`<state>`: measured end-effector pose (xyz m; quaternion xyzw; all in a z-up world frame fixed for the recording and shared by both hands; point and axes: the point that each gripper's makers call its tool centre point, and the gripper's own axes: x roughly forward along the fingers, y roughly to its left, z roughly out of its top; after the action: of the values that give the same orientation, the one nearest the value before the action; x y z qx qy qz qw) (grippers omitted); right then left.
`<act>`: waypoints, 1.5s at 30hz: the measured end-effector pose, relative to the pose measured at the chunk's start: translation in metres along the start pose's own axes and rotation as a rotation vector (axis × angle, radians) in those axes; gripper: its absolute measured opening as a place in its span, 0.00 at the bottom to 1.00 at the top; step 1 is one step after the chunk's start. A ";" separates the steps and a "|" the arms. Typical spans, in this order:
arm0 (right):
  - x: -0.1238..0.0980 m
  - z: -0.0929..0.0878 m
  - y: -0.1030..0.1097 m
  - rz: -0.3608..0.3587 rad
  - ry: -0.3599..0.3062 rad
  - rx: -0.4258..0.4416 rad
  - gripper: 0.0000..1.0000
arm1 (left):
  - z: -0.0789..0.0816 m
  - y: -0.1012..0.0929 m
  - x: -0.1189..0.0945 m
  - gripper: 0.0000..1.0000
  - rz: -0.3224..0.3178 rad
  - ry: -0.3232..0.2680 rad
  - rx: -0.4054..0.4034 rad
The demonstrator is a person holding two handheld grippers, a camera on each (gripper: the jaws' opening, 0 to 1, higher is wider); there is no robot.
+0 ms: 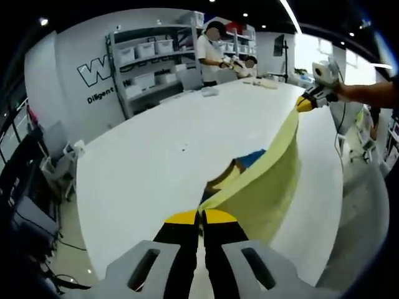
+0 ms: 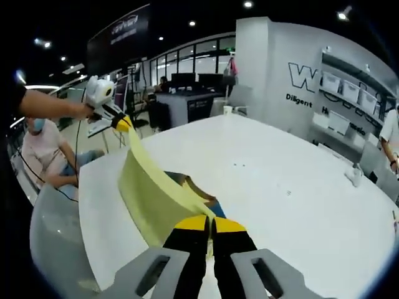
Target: Fold the garment on the visible template until the final outline fits inside the template.
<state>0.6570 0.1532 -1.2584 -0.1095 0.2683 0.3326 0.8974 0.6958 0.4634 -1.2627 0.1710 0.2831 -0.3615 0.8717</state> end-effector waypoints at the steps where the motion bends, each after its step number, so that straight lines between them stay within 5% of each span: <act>1: 0.003 0.000 -0.002 -0.004 0.003 0.004 0.00 | -0.001 0.002 0.003 0.00 0.004 0.007 -0.003; 25: 0.037 -0.021 -0.031 -0.052 0.063 0.058 0.00 | -0.003 0.019 0.041 0.00 0.019 0.024 -0.028; 45: 0.082 -0.048 -0.059 -0.092 0.123 0.108 0.00 | -0.024 0.038 0.087 0.00 0.031 0.076 -0.109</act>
<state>0.7278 0.1350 -1.3430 -0.0933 0.3354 0.2688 0.8981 0.7648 0.4551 -1.3316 0.1412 0.3325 -0.3252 0.8739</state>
